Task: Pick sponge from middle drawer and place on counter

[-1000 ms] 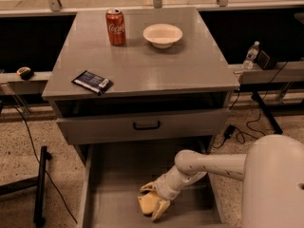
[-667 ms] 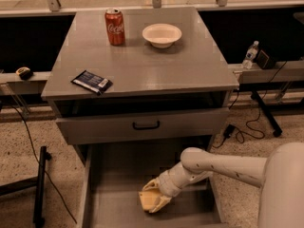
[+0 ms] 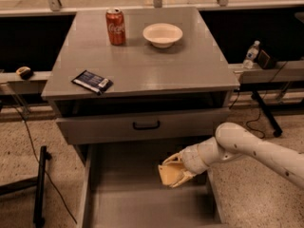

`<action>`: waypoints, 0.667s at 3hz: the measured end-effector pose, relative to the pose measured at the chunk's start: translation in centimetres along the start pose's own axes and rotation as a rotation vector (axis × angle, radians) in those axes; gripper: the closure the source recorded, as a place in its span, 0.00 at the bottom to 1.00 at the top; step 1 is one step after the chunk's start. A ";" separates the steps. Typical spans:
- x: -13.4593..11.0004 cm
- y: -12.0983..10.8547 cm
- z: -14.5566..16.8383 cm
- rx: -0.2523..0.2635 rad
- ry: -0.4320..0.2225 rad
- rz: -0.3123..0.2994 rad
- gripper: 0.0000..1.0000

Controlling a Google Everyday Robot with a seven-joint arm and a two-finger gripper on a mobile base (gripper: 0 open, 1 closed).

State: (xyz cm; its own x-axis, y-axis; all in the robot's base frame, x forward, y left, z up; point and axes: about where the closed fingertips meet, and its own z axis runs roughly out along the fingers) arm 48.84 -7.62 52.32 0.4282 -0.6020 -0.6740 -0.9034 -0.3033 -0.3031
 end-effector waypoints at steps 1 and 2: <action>-2.0 -2.2 -5.1 0.042 0.006 -0.082 1.00; -2.4 -2.4 -5.5 0.040 0.011 -0.089 1.00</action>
Offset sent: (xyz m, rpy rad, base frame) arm 0.0115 -0.0167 0.0493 0.0136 -0.0790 0.0225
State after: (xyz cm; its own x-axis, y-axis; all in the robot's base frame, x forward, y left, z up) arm 50.13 -9.46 58.36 0.5070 -0.5824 -0.6354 -0.8617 -0.3266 -0.3883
